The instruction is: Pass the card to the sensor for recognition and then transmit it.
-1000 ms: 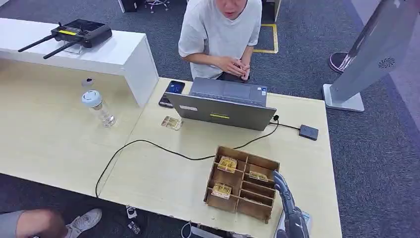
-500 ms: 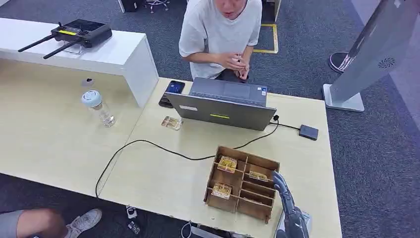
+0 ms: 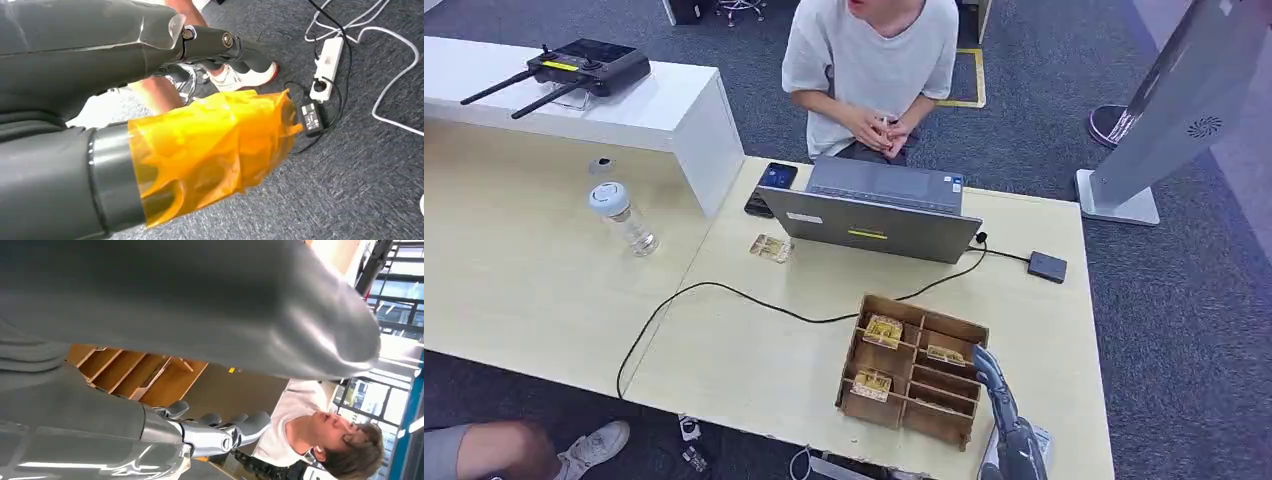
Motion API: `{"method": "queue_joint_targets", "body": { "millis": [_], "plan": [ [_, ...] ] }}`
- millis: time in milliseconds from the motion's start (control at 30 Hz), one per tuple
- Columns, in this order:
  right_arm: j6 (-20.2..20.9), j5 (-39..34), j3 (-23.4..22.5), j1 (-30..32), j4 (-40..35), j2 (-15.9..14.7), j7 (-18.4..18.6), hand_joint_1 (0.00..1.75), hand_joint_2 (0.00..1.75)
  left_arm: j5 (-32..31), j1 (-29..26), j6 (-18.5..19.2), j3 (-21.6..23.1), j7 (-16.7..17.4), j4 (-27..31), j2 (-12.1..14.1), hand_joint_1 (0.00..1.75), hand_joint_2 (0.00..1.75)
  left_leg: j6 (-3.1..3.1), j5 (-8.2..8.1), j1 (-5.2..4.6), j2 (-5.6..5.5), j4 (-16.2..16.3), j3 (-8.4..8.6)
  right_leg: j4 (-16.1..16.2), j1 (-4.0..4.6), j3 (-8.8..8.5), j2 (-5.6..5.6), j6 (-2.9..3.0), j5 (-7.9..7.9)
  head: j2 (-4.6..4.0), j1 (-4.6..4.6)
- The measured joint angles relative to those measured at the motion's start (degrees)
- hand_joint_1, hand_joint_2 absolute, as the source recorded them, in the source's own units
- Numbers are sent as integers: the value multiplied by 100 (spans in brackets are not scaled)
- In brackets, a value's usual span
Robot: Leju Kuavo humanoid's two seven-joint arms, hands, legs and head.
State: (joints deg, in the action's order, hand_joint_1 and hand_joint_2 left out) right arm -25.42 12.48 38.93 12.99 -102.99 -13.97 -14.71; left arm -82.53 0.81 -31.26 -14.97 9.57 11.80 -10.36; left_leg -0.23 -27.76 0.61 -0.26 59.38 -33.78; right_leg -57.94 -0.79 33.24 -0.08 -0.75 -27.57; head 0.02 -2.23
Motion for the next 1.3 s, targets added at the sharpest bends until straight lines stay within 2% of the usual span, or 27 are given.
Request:
{"method": "queue_joint_targets", "body": {
  "millis": [1300],
  "plan": [
    [-184,13,0,88,-4,0,-4,0,0,-55,-1,-13,0,-9,0,-2,0,0,0,0,0,0,0,1,0,0,0,0,0,0,0,0]
  ]
}}
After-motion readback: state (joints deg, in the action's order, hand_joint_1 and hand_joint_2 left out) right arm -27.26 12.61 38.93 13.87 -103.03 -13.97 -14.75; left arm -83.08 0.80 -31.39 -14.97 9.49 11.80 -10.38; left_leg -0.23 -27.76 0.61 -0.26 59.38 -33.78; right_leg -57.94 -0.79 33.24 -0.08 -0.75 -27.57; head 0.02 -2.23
